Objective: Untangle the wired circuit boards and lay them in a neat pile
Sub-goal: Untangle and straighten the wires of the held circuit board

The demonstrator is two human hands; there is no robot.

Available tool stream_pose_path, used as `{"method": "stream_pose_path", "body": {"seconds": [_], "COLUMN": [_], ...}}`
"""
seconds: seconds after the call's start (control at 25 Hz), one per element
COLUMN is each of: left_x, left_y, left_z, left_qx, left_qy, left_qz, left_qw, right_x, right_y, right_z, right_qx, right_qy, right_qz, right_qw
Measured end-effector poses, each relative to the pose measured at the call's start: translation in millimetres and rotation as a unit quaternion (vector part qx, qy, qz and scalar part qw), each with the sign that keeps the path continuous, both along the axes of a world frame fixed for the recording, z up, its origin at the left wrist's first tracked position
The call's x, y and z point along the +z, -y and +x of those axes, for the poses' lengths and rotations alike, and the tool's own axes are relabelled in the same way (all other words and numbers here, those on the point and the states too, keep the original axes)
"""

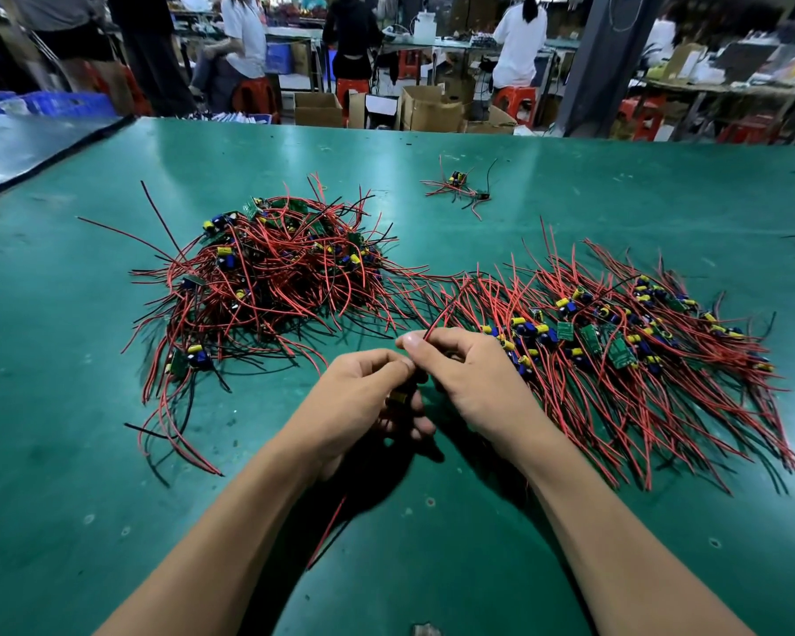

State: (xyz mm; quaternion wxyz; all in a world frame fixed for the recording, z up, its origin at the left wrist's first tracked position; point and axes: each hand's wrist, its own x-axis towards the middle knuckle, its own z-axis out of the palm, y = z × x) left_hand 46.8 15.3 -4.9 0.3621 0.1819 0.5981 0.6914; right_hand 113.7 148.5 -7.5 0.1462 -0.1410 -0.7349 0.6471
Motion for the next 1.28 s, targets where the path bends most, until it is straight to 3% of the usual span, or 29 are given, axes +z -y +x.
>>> {"method": "stream_pose_path", "body": {"seconds": [0.12,0.28,0.64,0.84,0.96,1.16,1.28], "left_x": [-2,-1,9,3,-2,-3,-1], "left_y": [0,1,1,5,2,3,6], "left_z": [2,2,11,8,5,1,-2], "left_qx": [-0.01,0.003,-0.109,-0.073,-0.026,0.023,0.008], "left_qy": [-0.081,-0.212,-0.207,-0.215,-0.199,-0.162,-0.175], "left_qz": [-0.029,-0.049,-0.045,-0.064,-0.048,-0.014,-0.031], "left_qw": [0.996,0.976,0.971,0.972,0.979,0.986,0.984], "right_x": [2,1,15,17,14,4,1], "right_y": [-2,-5,-22,-15,-13,3,3], "right_z": [2,0,-3,-4,-4,0,-1], "right_qx": [0.054,0.036,-0.148,-0.163,-0.133,0.019,0.0], "right_qy": [0.034,0.018,-0.05,-0.046,-0.045,0.028,0.016], "right_qz": [-0.006,-0.048,-0.199,-0.302,-0.236,-0.071,-0.031], "right_qw": [0.998,0.998,0.967,0.938,0.962,0.997,0.999]}}
